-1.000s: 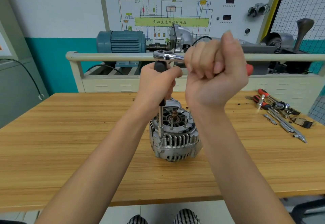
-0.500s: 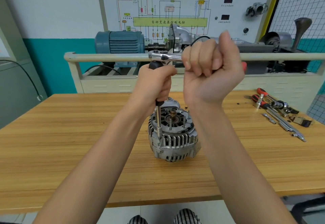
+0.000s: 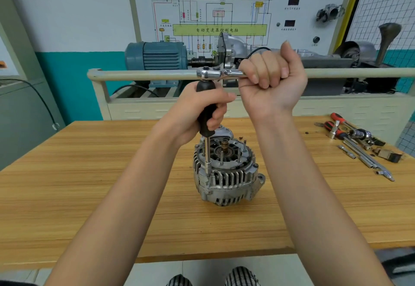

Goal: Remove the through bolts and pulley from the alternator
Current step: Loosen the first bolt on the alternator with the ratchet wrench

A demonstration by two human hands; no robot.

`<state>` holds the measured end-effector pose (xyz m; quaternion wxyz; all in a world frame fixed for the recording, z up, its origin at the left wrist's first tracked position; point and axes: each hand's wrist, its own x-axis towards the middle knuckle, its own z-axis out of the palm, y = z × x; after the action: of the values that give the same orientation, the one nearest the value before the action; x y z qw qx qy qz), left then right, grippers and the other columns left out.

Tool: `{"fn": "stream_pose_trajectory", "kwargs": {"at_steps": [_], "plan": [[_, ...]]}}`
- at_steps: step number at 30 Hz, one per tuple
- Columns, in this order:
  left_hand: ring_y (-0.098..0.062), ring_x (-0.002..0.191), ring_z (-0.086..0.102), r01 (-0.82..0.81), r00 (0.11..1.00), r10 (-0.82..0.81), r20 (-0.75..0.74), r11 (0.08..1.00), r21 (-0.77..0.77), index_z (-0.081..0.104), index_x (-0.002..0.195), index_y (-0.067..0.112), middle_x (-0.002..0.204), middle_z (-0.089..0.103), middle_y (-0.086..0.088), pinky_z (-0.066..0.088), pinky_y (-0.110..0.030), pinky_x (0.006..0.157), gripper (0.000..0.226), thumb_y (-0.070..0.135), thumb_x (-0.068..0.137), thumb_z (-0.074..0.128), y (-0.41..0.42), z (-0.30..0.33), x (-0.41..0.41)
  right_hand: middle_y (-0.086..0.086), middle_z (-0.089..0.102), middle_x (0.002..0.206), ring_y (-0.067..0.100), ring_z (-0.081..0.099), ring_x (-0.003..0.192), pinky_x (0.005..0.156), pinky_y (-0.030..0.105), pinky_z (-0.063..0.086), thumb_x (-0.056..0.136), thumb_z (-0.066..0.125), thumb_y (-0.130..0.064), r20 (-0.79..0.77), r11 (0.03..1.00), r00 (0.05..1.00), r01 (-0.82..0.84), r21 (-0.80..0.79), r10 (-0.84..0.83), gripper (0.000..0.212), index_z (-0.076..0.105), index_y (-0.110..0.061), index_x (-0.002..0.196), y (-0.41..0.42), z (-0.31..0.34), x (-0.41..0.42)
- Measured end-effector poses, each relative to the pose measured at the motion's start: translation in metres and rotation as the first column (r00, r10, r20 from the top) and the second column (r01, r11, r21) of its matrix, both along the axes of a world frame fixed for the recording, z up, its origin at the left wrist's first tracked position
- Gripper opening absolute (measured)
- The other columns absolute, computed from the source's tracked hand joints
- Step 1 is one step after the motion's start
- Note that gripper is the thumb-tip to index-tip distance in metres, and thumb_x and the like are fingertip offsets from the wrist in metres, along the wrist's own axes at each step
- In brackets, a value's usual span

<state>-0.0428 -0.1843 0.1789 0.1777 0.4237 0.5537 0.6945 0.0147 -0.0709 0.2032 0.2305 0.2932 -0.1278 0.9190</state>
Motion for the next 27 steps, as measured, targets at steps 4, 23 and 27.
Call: {"fn": "stream_pose_trajectory", "kwargs": {"at_steps": [4,23,27], "plan": [[-0.006,0.026,0.017,0.050,0.994,-0.051,0.100,0.999,0.014,0.034,0.042,0.019,0.034,0.025,0.006,0.016,-0.012,0.033,0.049,0.013,0.085,0.056,0.008,-0.001,0.000,-0.004,0.024,0.032,0.011,0.022,0.029,0.038,0.020,0.022,0.081,0.044,-0.014,-0.006,0.999,0.999,0.032,-0.035,-0.032,0.047,0.033,-0.016,0.036,-0.001,0.000,0.000],[-0.014,0.035,0.029,-0.120,0.992,0.118,0.044,0.992,0.046,0.044,0.049,0.015,0.042,0.038,0.000,0.027,-0.021,0.040,0.038,0.004,0.081,0.061,0.004,-0.002,0.000,-0.004,0.024,0.032,0.012,0.022,0.030,0.039,0.021,0.024,0.083,0.042,-0.014,-0.003,0.997,0.999,0.050,0.056,-0.050,0.048,0.034,-0.016,0.035,0.000,0.000,-0.003],[-0.009,0.030,0.023,0.066,0.994,-0.059,0.097,0.996,-0.066,0.039,0.044,0.018,0.037,0.030,0.004,0.021,-0.017,0.035,0.037,0.017,0.076,0.057,0.006,0.000,0.000,-0.003,0.023,0.031,0.012,0.024,0.026,0.037,0.020,0.022,0.083,0.042,-0.014,0.005,0.993,0.996,-0.093,-0.078,0.093,0.048,0.032,-0.015,0.036,0.007,-0.001,-0.009]]}}
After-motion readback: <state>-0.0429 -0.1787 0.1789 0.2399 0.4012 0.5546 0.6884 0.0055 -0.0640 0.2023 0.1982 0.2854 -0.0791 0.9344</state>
